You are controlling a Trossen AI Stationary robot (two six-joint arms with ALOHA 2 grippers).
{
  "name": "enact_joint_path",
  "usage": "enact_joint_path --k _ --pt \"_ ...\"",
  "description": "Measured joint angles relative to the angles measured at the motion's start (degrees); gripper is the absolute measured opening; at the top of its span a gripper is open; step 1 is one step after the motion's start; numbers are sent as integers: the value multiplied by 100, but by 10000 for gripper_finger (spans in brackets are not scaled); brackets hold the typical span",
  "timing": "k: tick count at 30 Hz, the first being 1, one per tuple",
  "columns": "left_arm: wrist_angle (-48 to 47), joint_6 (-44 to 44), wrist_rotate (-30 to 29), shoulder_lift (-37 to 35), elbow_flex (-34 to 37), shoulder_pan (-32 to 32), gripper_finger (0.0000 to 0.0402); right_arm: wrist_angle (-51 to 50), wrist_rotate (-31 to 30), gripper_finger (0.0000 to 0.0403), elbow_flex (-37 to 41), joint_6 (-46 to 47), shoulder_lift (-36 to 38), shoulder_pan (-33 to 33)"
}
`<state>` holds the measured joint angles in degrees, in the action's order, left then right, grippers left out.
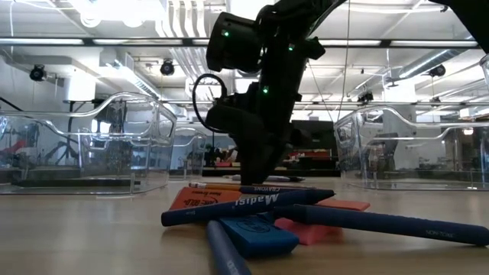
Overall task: Sort crayons/erasers/pens/pencils in bins
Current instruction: Put the orange pencil into the middle right transparent bin
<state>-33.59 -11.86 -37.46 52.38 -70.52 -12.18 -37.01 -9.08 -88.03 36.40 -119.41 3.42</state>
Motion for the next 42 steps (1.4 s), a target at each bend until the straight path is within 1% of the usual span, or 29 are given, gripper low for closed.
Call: enact_joint_path --k 4,10,11,17,24,29,37,42 --pt "-1 0 -2 0 0 2 63 -6 -14 74 5 -31 2 -10" --pt "-1 0 0 0 0 0 63 -2 -9 21 13 -56 -7 -56" --pt "-1 0 0 0 0 0 63 -4 -3 17 13 -69 -7 -63" --pt "-1 0 0 0 0 0 63 -41 25 15 17 -70 40 -79" --pt "-1 2 11 -2 0 0 63 -328 -49 13 68 -298 427 -109" --pt "-6 2 31 -2 0 0 63 -539 -39 13 52 -363 863 -144" --pt "-45 3 33 -9 0 -3 63 -983 -21 13 36 -861 1683 -232" --pt "-45 2 35 -12 2 -3 63 -1862 -151 13 35 -1187 2232 -326"
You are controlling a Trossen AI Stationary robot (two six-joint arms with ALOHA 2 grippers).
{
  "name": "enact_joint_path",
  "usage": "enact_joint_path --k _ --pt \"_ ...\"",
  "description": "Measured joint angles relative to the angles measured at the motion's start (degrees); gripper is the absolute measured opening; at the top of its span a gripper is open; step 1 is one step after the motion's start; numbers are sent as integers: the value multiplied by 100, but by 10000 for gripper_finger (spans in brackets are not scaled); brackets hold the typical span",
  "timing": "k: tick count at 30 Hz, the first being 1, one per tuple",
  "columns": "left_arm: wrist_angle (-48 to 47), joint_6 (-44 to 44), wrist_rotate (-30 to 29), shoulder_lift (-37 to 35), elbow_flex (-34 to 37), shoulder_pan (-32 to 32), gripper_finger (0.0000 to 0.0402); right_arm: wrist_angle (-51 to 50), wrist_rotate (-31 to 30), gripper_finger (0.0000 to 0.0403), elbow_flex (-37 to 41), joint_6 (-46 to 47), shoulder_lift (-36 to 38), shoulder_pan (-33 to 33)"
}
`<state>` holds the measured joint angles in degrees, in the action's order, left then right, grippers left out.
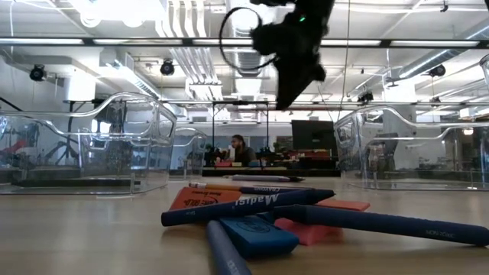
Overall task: Sort crayons/erasers/pens/pencils in bins
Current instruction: Put the orange pencil into the middle right transparent bin
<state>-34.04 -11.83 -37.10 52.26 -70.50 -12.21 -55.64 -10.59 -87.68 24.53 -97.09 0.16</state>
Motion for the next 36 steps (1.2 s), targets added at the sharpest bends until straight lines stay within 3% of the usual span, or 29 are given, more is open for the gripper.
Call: enact_joint_path --k 10,15,26,36 --pt "0 2 4 6 0 0 63 -2446 -4 13 71 253 1001 67" --pt "0 2 4 10 0 0 63 -2860 34 13 443 837 1484 175" --pt "1 1 4 10 0 0 63 -2301 408 13 2320 1263 1942 332" --pt "3 -154 4 10 0 0 63 -367 476 13 3836 898 1938 330"
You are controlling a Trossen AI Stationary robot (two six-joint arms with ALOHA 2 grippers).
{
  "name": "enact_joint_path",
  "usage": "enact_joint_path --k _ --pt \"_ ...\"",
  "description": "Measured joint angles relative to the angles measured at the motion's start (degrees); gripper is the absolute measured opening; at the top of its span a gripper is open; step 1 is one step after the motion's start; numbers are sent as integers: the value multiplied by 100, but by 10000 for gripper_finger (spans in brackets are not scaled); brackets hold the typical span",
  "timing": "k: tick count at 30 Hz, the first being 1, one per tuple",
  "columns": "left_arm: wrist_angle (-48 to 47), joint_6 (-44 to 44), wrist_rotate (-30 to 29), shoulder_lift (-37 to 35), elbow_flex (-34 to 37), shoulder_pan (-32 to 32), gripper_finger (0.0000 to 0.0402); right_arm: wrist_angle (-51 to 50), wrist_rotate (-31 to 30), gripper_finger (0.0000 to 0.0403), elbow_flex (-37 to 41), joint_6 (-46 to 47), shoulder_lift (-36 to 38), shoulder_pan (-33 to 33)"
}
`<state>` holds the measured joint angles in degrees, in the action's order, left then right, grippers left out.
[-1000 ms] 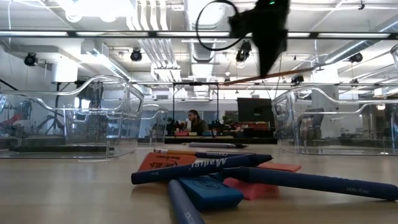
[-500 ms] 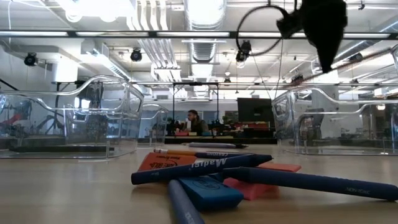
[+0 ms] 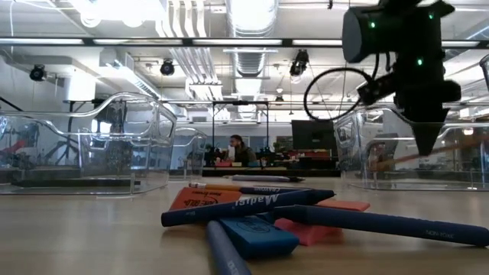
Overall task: Sort crayons/erasers/pens/pencils in bins
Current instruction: Put the orange pencil into the middle right transparent bin
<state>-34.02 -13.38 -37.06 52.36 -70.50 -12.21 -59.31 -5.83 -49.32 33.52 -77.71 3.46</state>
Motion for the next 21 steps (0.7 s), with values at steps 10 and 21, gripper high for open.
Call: enact_joint_path --k 10,21 --pt "2 -139 0 0 0 2 63 1194 75 13 805 -269 33 0" --pt "2 -150 0 0 0 2 63 1337 -160 30 883 -117 136 -7"
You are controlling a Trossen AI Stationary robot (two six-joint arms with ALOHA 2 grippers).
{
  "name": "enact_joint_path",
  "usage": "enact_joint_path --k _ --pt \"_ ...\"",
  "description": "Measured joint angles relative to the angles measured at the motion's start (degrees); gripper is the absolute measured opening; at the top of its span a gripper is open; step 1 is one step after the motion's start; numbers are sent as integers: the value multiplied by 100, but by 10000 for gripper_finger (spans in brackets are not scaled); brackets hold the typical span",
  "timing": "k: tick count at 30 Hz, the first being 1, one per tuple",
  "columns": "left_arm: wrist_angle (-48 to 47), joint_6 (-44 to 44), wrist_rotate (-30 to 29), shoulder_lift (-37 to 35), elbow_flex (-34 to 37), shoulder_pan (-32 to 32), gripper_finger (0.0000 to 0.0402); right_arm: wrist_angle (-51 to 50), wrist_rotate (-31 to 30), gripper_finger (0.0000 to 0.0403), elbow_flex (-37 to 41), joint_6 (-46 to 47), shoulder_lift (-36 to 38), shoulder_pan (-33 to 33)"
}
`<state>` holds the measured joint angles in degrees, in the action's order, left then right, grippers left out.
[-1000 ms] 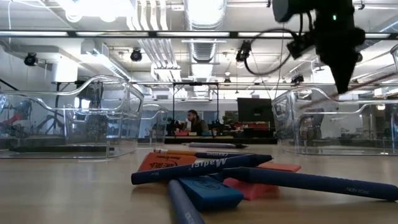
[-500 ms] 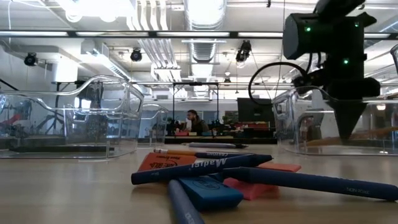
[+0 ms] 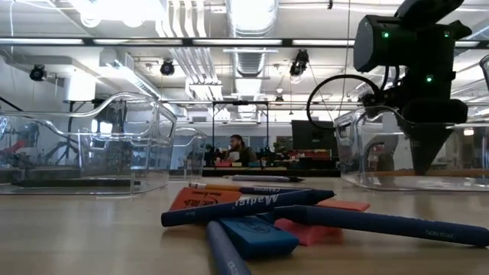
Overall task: Sort crayons/erasers/pens/pencils in bins
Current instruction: Put the orange pencil into the middle right transparent bin, then put the blue crayon into the top transparent bin
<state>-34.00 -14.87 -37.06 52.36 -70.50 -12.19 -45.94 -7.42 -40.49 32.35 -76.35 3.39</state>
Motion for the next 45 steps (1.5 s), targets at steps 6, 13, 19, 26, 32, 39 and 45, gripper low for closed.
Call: enact_joint_path --k 6,13,19,26,32,39,45 --pt "0 15 0 0 0 -1 63 -41 -26 87 3 170 65 -41" --pt "0 17 0 0 0 0 63 -675 -137 117 -229 482 297 -43" --pt "0 17 0 -4 0 0 63 -1805 -519 114 -1151 882 578 -41" --pt "2 17 0 7 0 0 63 -803 -1207 116 -2064 997 446 -28" --pt "13 -15 0 11 0 0 63 -78 -1667 116 -2837 649 -458 -254" --pt "4 -285 172 6 0 0 63 -485 -1613 116 -3937 -29 -1684 -871" --pt "2 -289 421 4 0 -2 63 -261 -1021 116 -4337 -453 -2255 -1673"
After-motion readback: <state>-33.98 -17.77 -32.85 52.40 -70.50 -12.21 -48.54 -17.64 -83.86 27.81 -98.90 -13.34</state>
